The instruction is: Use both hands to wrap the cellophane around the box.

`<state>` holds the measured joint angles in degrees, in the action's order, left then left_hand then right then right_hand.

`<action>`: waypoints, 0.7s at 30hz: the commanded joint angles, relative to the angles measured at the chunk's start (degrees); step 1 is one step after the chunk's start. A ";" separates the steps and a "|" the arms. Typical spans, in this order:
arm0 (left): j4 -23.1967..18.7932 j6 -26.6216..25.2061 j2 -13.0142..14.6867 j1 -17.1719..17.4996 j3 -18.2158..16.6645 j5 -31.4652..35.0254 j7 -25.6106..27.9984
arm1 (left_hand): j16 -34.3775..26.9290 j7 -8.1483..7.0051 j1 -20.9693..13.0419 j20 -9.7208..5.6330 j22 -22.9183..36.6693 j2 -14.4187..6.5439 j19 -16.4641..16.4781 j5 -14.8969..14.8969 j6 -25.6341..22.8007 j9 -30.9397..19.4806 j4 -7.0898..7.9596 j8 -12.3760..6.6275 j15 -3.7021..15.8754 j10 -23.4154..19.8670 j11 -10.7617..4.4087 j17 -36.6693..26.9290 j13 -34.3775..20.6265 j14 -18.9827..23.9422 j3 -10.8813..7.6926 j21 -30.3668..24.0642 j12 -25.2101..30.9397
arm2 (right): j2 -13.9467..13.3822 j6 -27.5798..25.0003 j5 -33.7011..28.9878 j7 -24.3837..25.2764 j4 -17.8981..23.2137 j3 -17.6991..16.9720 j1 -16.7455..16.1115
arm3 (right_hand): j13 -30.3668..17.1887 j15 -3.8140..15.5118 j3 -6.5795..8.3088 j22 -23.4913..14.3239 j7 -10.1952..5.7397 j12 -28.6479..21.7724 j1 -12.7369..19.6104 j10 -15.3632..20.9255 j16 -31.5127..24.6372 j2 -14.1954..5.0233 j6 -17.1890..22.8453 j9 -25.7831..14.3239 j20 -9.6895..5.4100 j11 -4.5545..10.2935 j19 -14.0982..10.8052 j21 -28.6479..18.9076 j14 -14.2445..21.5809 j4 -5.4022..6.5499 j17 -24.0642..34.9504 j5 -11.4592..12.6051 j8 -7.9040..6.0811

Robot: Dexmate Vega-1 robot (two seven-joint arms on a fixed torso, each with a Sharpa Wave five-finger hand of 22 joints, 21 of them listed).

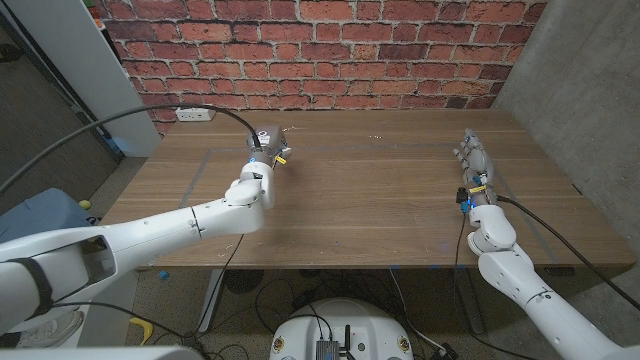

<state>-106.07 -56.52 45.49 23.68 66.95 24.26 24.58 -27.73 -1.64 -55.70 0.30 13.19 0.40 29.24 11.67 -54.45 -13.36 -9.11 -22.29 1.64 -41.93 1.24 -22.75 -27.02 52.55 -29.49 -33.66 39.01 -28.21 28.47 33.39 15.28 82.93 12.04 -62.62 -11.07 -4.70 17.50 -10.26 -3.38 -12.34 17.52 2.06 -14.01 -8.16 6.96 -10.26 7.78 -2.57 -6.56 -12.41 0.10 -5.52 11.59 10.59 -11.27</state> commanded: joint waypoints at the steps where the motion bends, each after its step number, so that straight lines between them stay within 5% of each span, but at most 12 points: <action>1: 2.20 9.35 -3.19 3.48 -4.35 11.46 -9.47 | 0.18 -0.37 -10.24 0.04 0.03 -9.89 -0.55 0.31 -0.22 -0.13 0.23 -0.40 11.48 -10.88 -11.08 -0.24 -0.42 5.89 -0.05 -0.14 0.35 | 0.22 0.31 -0.21 1.04 1.33 -1.09 -2.00 | -0.08 -0.14 0.45 -0.13 0.17 0.04 0.05 0.53 0.16 -0.40 0.60 -0.33 0.25 0.04 -0.28 -0.06 0.47 0.12 0.15 0.06 -0.15; 21: 5.62 21.58 -8.54 6.94 -9.57 18.94 -17.47 | 0.75 -0.34 -10.23 0.08 -0.16 -9.81 -1.07 0.36 -0.38 -0.03 0.23 -0.50 11.50 -10.91 -11.12 -0.53 -1.04 6.18 -0.11 -0.63 0.58 | 0.46 0.64 -0.44 1.51 1.78 -1.78 -3.22 | -0.09 -0.10 0.53 -0.14 0.21 0.22 0.10 0.51 0.29 -0.43 0.62 -0.33 0.32 -0.10 -0.29 0.04 0.48 0.09 0.19 0.05 0.00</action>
<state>-101.75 -43.25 39.41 28.87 60.02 37.86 12.94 -27.24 -1.64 -55.70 0.42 13.04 0.40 28.50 11.65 -54.44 -13.29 -9.00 -22.52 2.21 -41.97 1.28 -23.01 -27.90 53.12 -29.44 -33.94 39.23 -28.04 28.76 33.09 16.50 84.27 10.82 -64.72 -11.06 -4.69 17.50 -10.26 -3.16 -12.34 17.52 2.15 -13.74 -8.16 7.18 -10.26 7.78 -2.67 -6.56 -12.41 0.09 -5.52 11.58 10.59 -11.27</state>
